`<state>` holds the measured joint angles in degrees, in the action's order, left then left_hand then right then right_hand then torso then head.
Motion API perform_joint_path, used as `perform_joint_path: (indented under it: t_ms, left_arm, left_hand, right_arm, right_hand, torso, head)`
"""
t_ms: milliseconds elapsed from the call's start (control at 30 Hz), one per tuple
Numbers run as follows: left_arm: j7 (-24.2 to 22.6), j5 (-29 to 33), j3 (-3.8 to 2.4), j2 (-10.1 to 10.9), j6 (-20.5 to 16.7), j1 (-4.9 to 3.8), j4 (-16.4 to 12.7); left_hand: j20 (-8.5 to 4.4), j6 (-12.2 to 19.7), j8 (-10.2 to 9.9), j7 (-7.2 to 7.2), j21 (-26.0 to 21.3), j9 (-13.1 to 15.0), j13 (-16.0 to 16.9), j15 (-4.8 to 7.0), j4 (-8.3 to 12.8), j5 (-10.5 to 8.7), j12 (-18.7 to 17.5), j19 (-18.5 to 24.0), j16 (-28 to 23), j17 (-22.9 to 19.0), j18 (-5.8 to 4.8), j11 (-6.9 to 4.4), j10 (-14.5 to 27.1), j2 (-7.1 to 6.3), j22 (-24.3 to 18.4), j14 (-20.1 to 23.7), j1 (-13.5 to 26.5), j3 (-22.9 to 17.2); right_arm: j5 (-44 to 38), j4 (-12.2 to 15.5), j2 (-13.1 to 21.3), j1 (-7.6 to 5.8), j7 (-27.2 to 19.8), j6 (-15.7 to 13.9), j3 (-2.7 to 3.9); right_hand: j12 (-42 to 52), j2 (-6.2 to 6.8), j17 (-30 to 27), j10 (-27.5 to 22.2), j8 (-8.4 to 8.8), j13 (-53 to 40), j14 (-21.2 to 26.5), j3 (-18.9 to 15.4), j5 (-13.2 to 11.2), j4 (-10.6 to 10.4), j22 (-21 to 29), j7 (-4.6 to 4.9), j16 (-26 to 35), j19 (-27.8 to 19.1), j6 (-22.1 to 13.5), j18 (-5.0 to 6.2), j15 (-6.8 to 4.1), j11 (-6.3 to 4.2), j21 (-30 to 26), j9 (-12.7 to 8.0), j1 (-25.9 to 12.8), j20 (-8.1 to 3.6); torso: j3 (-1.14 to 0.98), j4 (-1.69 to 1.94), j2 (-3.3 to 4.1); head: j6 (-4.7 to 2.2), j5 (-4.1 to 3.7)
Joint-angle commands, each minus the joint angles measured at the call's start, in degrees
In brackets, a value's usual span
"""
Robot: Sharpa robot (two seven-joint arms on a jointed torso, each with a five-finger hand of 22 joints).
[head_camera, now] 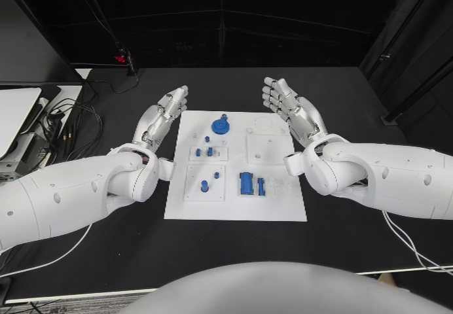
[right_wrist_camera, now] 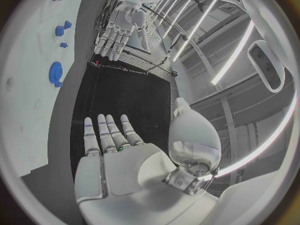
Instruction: Assemble the parts on the task board
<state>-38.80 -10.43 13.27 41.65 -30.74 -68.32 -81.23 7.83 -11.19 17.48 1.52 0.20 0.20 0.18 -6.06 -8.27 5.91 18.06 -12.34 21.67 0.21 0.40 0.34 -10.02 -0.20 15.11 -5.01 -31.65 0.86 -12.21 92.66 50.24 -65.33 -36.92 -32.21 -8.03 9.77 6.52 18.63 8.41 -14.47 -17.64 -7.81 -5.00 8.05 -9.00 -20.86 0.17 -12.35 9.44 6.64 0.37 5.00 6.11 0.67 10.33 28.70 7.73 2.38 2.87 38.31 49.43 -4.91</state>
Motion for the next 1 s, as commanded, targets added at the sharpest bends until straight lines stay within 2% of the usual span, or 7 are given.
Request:
perform_joint_path:
  t_ms: [33,67,200,233,433,700,1000]
  left_arm:
    - [0.95,1.22,-1.29,0.31,-1.62,0.67,-1.00]
    - [1.41,1.74,-1.97,0.47,-2.28,1.09,-1.44]
    - [4.00,4.71,-5.82,1.34,-6.07,3.50,-3.93]
    - [5.19,6.07,-7.60,1.75,-7.82,4.61,-5.07]
    - [8.41,9.75,-12.39,2.84,-12.51,7.60,-8.16]
    - [9.00,10.43,-13.27,3.04,-13.38,8.16,-8.73]
    - [9.00,10.43,-13.27,3.04,-13.38,8.16,-8.73]
  left_hand:
    - [-3.24,4.60,-7.21,-1.52,-0.20,-0.20,-0.18,6.06,3.40,-5.91,-7.46,5.08,-8.94,-0.21,-0.40,-0.34,4.14,0.20,-6.22,5.01,13.14,-0.86]
    - [-7.83,5.81,-9.13,-1.52,-0.20,-0.20,-0.18,6.06,8.27,-5.91,-9.43,6.41,-11.31,-0.21,-0.40,-0.34,5.21,0.20,-7.86,5.01,16.57,-0.86]
    - [-7.83,11.19,-13.28,-1.52,-0.20,-0.20,-0.18,6.06,8.27,-5.91,-13.74,12.34,-16.48,-0.21,-0.40,-0.34,10.02,0.20,-15.11,5.01,24.04,-0.86]
    - [-7.83,11.19,-17.48,-1.52,-0.20,-0.20,-0.18,6.06,8.27,-5.91,-18.06,12.34,-21.67,-0.21,-0.40,-0.34,10.02,0.20,-15.11,5.01,26.06,-0.86]
    - [-7.83,11.19,-17.48,-1.52,-0.20,-0.20,-0.18,6.06,8.27,-5.91,-18.06,12.34,-21.67,-0.21,-0.40,-0.34,10.02,0.20,-15.11,5.01,31.65,-0.86]
    - [-7.83,11.19,-17.48,-1.52,-0.20,-0.20,-0.18,6.06,8.27,-5.91,-18.06,12.34,-21.67,-0.21,-0.40,-0.34,10.02,0.20,-15.11,5.01,31.65,-0.86]
    - [-7.83,11.19,-17.48,-1.52,-0.20,-0.20,-0.18,6.06,8.27,-5.91,-18.06,12.34,-21.67,-0.21,-0.40,-0.34,10.02,0.20,-15.11,5.01,31.65,-0.86]
  right_arm:
    - [1.55,-0.22,-0.68,0.46,0.96,-1.64,0.86]
    - [2.22,-0.38,-0.99,0.76,1.35,-2.29,1.32]
    - [6.08,-1.28,-2.75,2.46,3.58,-6.00,3.91]
    - [7.71,-1.66,-3.49,3.18,4.52,-7.57,5.00]
    - [11.75,-2.60,-5.33,4.96,6.86,-11.46,7.72]
    - [12.21,-2.71,-5.55,5.17,7.12,-11.91,8.03]
    - [12.21,-2.71,-5.55,5.17,7.12,-11.91,8.03]
  right_hand:
    - [-4.07,-6.52,-7.74,-3.50,6.02,7.32,3.33,5.00,-3.35,3.78,8.68,-0.17,5.13,-3.83,-6.64,-0.37,-5.00,-6.11,-0.67,-4.29,-11.97,-3.32]
    - [-4.98,-6.52,-9.49,-4.37,7.37,8.98,7.81,5.00,-8.05,4.60,10.64,-0.17,6.29,-4.64,-6.64,-0.37,-5.00,-6.11,-0.67,-5.26,-14.70,-7.73]
    - [-9.77,-6.52,-14.02,-8.41,14.47,13.27,7.81,5.00,-8.05,9.00,15.71,-0.17,12.35,-9.44,-6.64,-0.37,-5.00,-6.11,-0.67,-10.33,-21.59,-7.73]
    - [-9.77,-6.52,-18.63,-8.41,14.47,17.64,7.81,5.00,-8.05,9.00,16.77,-0.17,12.35,-9.44,-6.64,-0.37,-5.00,-6.11,-0.67,-10.33,-23.03,-7.73]
    - [-9.77,-6.52,-18.63,-8.41,14.47,17.64,7.81,5.00,-8.05,9.00,20.86,-0.17,12.35,-9.44,-6.64,-0.37,-5.00,-6.11,-0.67,-10.33,-28.70,-7.73]
    - [-9.77,-6.52,-18.63,-8.41,14.47,17.64,7.81,5.00,-8.05,9.00,20.86,-0.17,12.35,-9.44,-6.64,-0.37,-5.00,-6.11,-0.67,-10.33,-28.70,-7.73]
    - [-9.77,-6.52,-18.63,-8.41,14.47,17.64,7.81,5.00,-8.05,9.00,20.86,-0.17,12.35,-9.44,-6.64,-0.37,-5.00,-6.11,-0.67,-10.33,-28.70,-7.73]
  torso:
    - [-0.13,-0.16,-0.38]
    - [-0.18,-0.23,-0.53]
    - [-0.48,-0.59,-1.44]
    - [-0.63,-0.77,-1.89]
    - [-1.42,-1.71,-4.24]
    - [-2.21,-2.67,-6.63]
    - [-2.38,-2.87,-7.13]
  head:
    - [-0.73,0.25]
    - [-1.07,0.36]
    - [-3.00,0.99]
    - [-3.94,1.29]
    - [-8.93,2.91]
    - [-13.99,4.56]
    - [-15.06,4.91]
